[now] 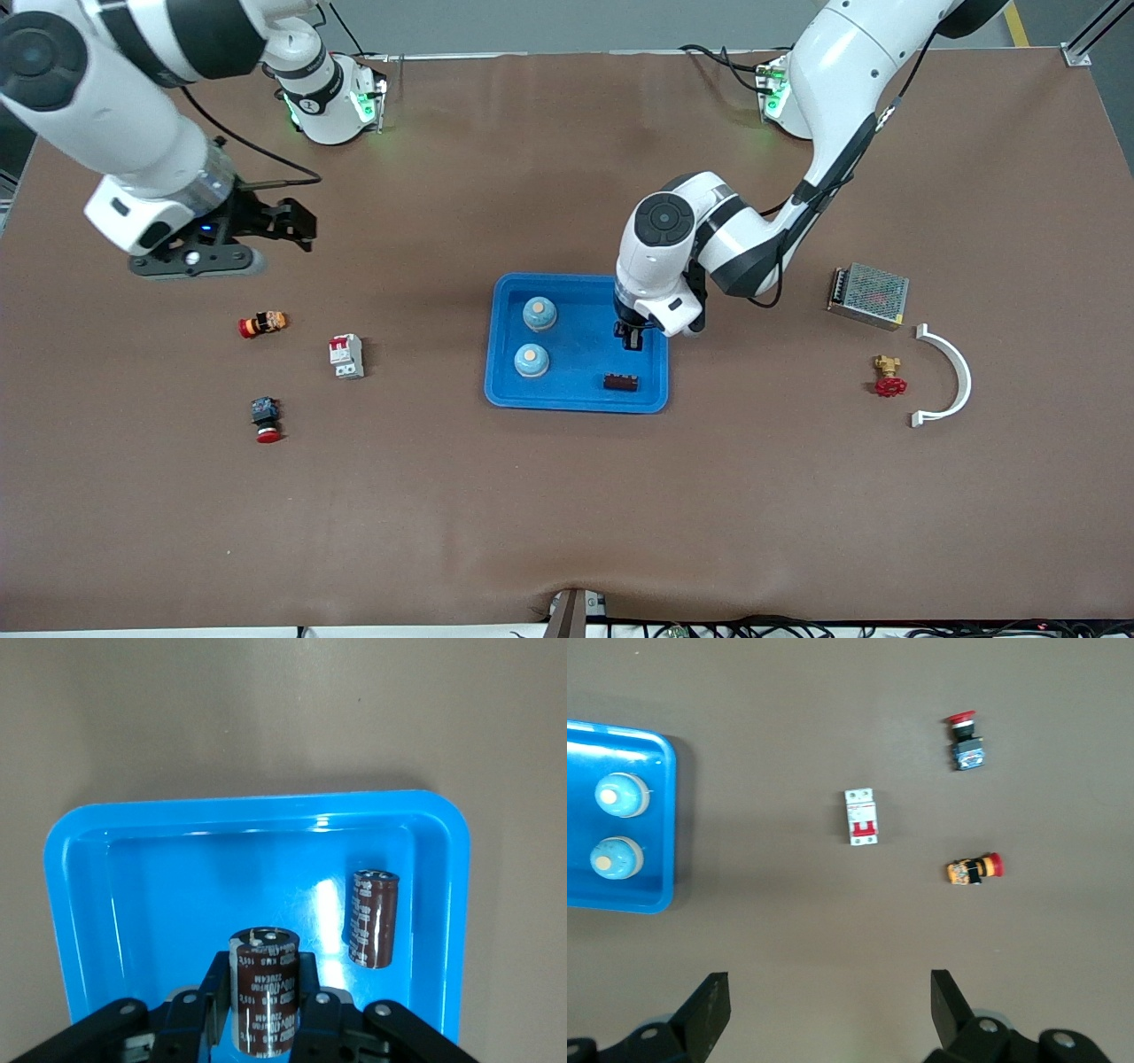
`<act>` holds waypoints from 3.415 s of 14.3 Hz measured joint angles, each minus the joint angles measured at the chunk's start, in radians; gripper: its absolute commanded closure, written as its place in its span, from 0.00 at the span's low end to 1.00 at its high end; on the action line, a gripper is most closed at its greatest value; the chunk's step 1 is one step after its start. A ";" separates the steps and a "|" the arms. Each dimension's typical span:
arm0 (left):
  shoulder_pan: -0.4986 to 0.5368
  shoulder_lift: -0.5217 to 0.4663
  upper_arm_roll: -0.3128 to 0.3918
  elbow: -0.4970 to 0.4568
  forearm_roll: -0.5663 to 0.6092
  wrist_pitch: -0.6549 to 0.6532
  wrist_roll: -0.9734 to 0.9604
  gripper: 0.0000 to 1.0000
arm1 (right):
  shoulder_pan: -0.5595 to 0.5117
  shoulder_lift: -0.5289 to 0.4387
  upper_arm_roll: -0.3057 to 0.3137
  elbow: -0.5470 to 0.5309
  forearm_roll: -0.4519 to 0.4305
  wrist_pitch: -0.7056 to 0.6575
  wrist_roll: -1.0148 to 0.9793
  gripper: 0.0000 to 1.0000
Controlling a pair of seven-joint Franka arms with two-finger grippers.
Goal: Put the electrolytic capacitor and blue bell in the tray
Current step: 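Carry the capacitor to the tray with the left gripper while the right withdraws, then lower the black capacitor into the tray and open the left gripper, then lift the left gripper out of the tray and move it beside the valve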
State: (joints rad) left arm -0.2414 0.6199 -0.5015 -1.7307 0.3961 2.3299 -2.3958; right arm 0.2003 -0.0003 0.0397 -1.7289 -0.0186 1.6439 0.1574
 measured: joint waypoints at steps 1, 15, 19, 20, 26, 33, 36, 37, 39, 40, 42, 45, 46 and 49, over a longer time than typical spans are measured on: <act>-0.002 0.011 0.000 -0.004 0.023 0.011 -0.016 1.00 | -0.028 -0.005 -0.001 -0.005 0.000 0.000 -0.035 0.00; -0.003 0.085 0.002 -0.077 0.240 0.077 -0.162 1.00 | -0.262 -0.033 -0.003 -0.020 0.007 0.005 -0.212 0.00; -0.003 0.091 0.002 -0.079 0.243 0.085 -0.162 1.00 | -0.271 -0.034 -0.003 0.019 0.007 -0.006 -0.211 0.00; -0.003 0.091 0.003 -0.079 0.243 0.085 -0.162 1.00 | -0.273 -0.034 -0.003 0.029 0.007 -0.019 -0.211 0.00; -0.003 0.094 0.006 -0.088 0.288 0.085 -0.162 0.00 | -0.274 -0.034 -0.001 0.040 0.008 -0.028 -0.211 0.00; -0.001 0.093 0.007 -0.088 0.289 0.082 -0.162 0.00 | -0.274 -0.034 -0.001 0.043 0.008 -0.028 -0.211 0.00; 0.006 0.080 0.000 -0.085 0.289 0.064 -0.162 0.00 | -0.275 -0.034 -0.001 0.044 0.008 -0.028 -0.211 0.00; 0.008 0.073 -0.006 -0.084 0.289 0.051 -0.162 0.00 | -0.275 -0.034 -0.001 0.044 0.008 -0.028 -0.211 0.00; 0.020 0.057 -0.024 -0.083 0.289 0.025 -0.160 0.00 | -0.275 -0.034 -0.001 0.048 0.008 -0.028 -0.212 0.00; 0.040 0.051 -0.047 -0.082 0.288 0.008 -0.150 0.00 | -0.275 -0.034 -0.001 0.050 0.008 -0.028 -0.212 0.00; 0.108 0.043 -0.106 -0.078 0.285 -0.035 -0.103 0.00 | -0.275 -0.034 -0.001 0.052 0.008 -0.028 -0.212 0.00; 0.222 0.035 -0.166 -0.057 0.281 -0.083 0.010 0.00 | -0.275 -0.034 -0.001 0.054 0.008 -0.028 -0.212 0.00; 0.260 0.034 -0.174 -0.051 0.280 -0.088 0.057 0.00 | -0.275 -0.034 -0.001 0.055 0.008 -0.028 -0.212 0.00; 0.359 0.035 -0.178 -0.046 0.277 -0.091 0.197 0.00 | -0.275 -0.034 -0.001 0.055 0.008 -0.028 -0.212 0.00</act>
State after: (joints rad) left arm 0.1171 0.6545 -0.6791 -1.7770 0.6733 2.2394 -2.1986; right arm -0.0749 -0.0347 0.0387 -1.6739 -0.0111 1.6157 -0.0542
